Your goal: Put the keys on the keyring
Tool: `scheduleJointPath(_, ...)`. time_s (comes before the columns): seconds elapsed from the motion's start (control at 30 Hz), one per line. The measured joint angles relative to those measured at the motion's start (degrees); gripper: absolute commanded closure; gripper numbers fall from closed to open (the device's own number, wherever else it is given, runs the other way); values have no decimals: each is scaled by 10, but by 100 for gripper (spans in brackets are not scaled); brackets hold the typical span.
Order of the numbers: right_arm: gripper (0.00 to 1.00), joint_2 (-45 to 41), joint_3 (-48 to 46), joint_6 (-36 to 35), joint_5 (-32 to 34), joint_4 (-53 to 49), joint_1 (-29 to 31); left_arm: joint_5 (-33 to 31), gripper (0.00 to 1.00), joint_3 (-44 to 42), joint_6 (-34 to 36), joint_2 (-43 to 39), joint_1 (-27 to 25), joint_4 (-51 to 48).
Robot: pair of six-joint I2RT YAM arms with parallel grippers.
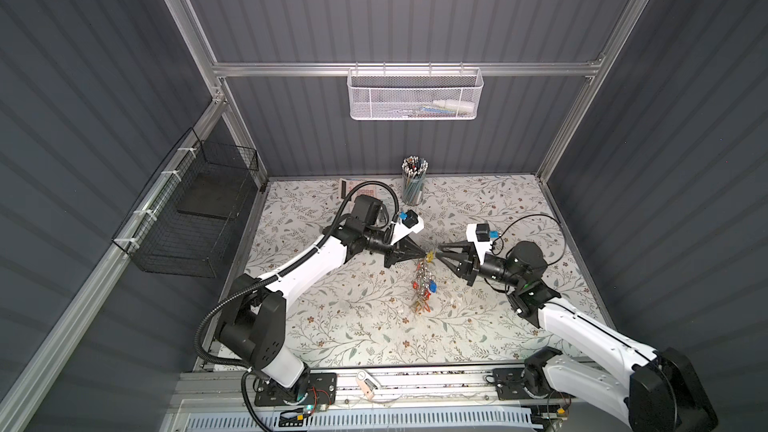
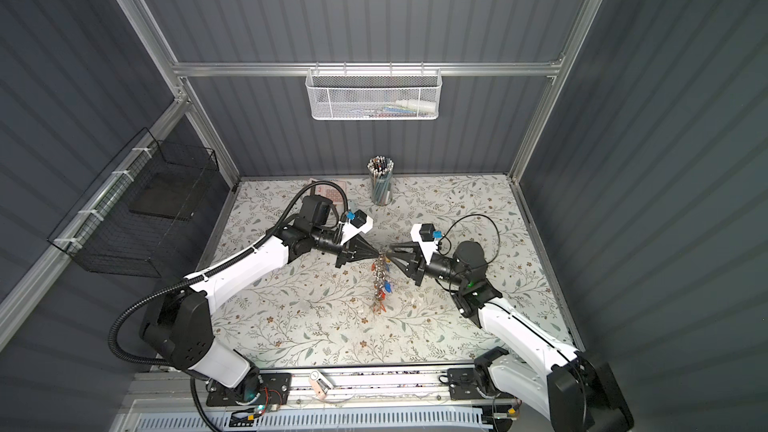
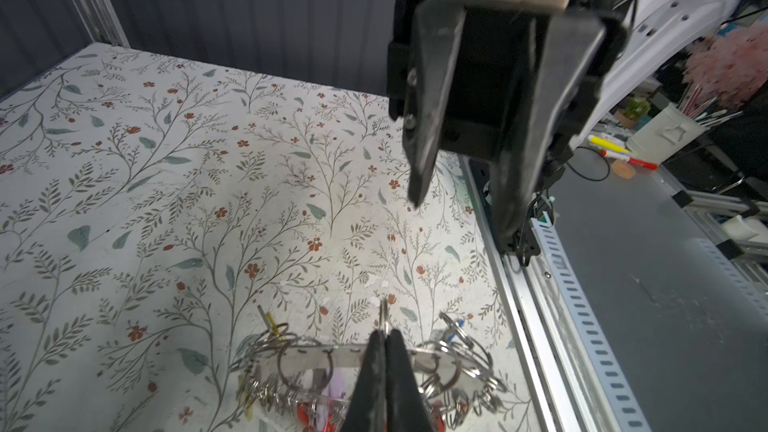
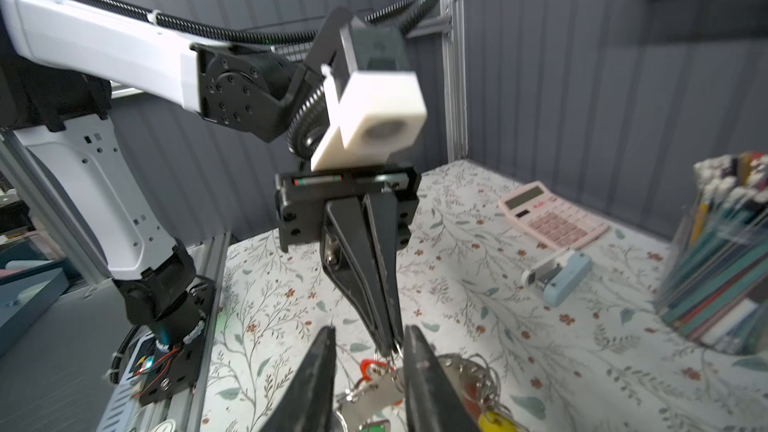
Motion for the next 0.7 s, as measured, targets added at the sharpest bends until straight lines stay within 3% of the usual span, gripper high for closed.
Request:
scheduleJointPath(0.3, 69, 0, 0, -15, -10, -19, -3, -76, 100, 134, 109, 45, -35, -193)
scheduleJointPath(0.7, 73, 31, 0, -22, -28, -28, 2, -98, 100, 226, 177, 77, -38, -315)
